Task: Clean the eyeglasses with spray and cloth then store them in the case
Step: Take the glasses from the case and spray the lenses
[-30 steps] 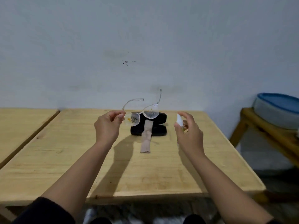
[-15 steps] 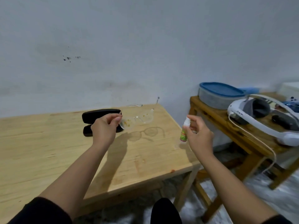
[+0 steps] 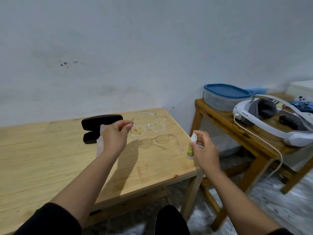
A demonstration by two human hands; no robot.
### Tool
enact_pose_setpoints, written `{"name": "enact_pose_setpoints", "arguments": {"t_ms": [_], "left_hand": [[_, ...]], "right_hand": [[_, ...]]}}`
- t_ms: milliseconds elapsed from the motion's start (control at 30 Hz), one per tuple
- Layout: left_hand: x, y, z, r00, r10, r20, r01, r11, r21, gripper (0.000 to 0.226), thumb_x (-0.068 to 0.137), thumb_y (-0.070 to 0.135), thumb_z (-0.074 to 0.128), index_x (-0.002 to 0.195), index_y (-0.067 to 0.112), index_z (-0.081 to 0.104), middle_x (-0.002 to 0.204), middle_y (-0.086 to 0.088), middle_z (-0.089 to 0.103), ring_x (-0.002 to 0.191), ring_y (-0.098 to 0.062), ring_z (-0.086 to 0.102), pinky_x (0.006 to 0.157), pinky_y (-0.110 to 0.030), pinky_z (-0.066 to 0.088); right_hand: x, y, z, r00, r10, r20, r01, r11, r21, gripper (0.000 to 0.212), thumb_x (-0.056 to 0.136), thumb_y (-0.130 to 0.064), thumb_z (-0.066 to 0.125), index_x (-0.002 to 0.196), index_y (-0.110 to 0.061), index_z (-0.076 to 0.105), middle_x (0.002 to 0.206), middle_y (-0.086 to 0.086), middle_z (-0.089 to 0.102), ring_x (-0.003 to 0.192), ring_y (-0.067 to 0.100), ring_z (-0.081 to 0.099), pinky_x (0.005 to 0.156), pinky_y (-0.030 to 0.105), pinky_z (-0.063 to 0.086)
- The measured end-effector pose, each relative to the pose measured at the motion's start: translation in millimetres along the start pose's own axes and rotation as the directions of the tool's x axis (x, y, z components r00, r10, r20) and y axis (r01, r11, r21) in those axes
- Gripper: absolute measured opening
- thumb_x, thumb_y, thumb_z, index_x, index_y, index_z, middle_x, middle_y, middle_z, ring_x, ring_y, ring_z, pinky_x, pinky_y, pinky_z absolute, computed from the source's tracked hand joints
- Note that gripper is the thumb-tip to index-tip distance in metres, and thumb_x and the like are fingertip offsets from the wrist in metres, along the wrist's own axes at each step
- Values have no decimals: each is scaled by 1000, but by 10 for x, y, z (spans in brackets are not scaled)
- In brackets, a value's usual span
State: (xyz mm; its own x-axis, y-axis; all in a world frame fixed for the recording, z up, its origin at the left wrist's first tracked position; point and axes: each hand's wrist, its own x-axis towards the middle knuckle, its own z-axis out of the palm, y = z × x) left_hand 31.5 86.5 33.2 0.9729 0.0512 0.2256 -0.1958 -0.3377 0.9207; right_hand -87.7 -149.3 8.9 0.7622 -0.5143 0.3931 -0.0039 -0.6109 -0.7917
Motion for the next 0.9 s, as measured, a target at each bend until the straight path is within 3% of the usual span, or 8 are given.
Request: {"name": "enact_pose_setpoints", "arguments": {"t_ms": [167,233,300,400,533,600,700,900], "left_hand": [[-43,63,-2,1000,13,-13,-13,1000,-3,9,84,37,61,82,37,69,89,4,72,86,-9,65,82,-26,51],[-60,93,-3,1000,28,4,-28,999,-31,11,88,23,61,89,24,71,90,-3,73,84,-12,63,73,-15,46],[-56,74,-15,999,43,-4,-43,999,-17,10,86,31,61,88,32,71,90,2,73,87,-11,63,78,-19,48],[-35,35,-89,999,45,-20,-44,998,45,9,79,47,58,76,50,66,83,15,71,91,-8,65,83,-34,52],[-62,138,-186,997,70,-45,-70,998,4,12,87,25,60,89,25,72,81,5,70,73,-8,63,63,-12,43],[-51,147,-252,995,80,-63,-82,996,-29,12,87,22,60,90,21,72,84,4,70,84,-13,64,72,-14,41],[-26,142,-384,994,66,-88,-69,997,-34,12,87,22,60,90,21,72,85,2,71,87,-14,64,73,-15,40],[3,31,-892,980,55,-193,-57,998,-2,10,86,23,61,84,26,71,82,2,72,86,-17,67,84,-32,47]], "right_hand": [[-7,22,-24,999,-8,37,8,1000,0,33,93,-16,53,125,-22,48,104,-4,54,75,-7,51,49,-1,41],[-7,34,-29,998,-24,60,26,999,-31,36,93,-17,52,128,-24,46,105,-4,55,77,-2,52,49,1,42],[0,27,-42,996,-40,86,46,996,-77,39,94,-20,50,132,-26,42,108,1,59,81,6,55,52,7,44],[39,1,-65,988,-84,131,105,982,-159,52,91,-21,54,138,-26,35,128,7,56,105,19,56,85,30,48],[157,-123,-79,973,-130,193,186,932,-310,54,93,-32,48,143,-20,31,148,4,37,134,20,35,105,35,33],[235,-224,-61,962,-148,230,234,882,-409,53,95,-35,43,142,-15,33,151,6,32,140,19,26,111,34,26],[311,-405,20,943,-168,287,293,827,-479,52,96,-36,39,142,-11,34,152,5,31,141,18,23,112,33,24],[343,-683,532,891,-232,391,395,818,-417,50,96,-35,40,140,-11,37,150,6,34,139,19,28,110,32,27]]}}
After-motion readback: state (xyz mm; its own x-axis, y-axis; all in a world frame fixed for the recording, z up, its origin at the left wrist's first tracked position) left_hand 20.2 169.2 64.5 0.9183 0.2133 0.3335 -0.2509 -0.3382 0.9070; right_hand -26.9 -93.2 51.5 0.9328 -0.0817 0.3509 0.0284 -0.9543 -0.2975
